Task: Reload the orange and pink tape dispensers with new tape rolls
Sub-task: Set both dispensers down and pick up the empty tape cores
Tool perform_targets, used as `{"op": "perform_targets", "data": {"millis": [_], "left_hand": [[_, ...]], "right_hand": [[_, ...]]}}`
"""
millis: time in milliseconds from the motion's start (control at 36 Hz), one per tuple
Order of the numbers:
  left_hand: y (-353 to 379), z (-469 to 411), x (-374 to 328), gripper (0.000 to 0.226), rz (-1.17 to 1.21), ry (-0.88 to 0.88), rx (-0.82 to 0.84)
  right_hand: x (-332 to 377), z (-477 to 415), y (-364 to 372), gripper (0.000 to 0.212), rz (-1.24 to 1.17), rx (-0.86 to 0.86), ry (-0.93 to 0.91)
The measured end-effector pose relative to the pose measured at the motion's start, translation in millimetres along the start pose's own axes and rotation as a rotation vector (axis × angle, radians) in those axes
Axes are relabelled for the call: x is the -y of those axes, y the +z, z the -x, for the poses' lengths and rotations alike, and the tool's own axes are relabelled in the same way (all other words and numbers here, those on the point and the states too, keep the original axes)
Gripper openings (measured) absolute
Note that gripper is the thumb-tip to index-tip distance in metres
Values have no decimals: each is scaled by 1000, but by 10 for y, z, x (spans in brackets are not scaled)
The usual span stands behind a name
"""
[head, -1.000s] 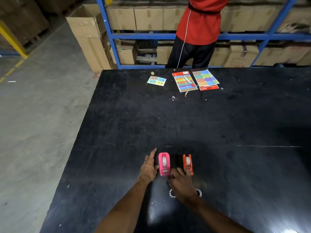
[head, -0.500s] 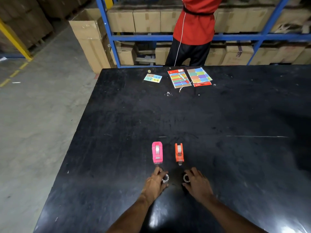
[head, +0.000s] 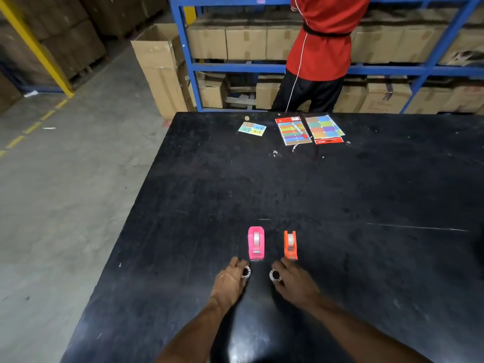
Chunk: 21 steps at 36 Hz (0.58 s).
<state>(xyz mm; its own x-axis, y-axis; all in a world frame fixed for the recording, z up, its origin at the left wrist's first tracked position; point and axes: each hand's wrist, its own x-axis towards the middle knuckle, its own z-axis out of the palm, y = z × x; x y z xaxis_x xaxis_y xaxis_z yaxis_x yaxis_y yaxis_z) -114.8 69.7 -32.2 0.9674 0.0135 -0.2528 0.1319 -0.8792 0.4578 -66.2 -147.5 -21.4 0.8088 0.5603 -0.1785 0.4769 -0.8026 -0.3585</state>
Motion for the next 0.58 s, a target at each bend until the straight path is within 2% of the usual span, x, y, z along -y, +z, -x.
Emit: {"op": "perform_targets", "data": {"millis": [194,278,472,583], "left_hand": [[-632,-265,480,27,-46,-46,-27],[-789,-374,610,26,-54,-39,-26],[-810,-645,870,28,-56,-16,46],[-716,-755,945,41,-56,-20,106]], "right_hand": [[522,-631,-186,27,145,-65,-29],[651,-866,-138,31,230,-35,-9],[900,-1284,25,28,313,36,46],[980,-1404,119,28,332,100,101]]}}
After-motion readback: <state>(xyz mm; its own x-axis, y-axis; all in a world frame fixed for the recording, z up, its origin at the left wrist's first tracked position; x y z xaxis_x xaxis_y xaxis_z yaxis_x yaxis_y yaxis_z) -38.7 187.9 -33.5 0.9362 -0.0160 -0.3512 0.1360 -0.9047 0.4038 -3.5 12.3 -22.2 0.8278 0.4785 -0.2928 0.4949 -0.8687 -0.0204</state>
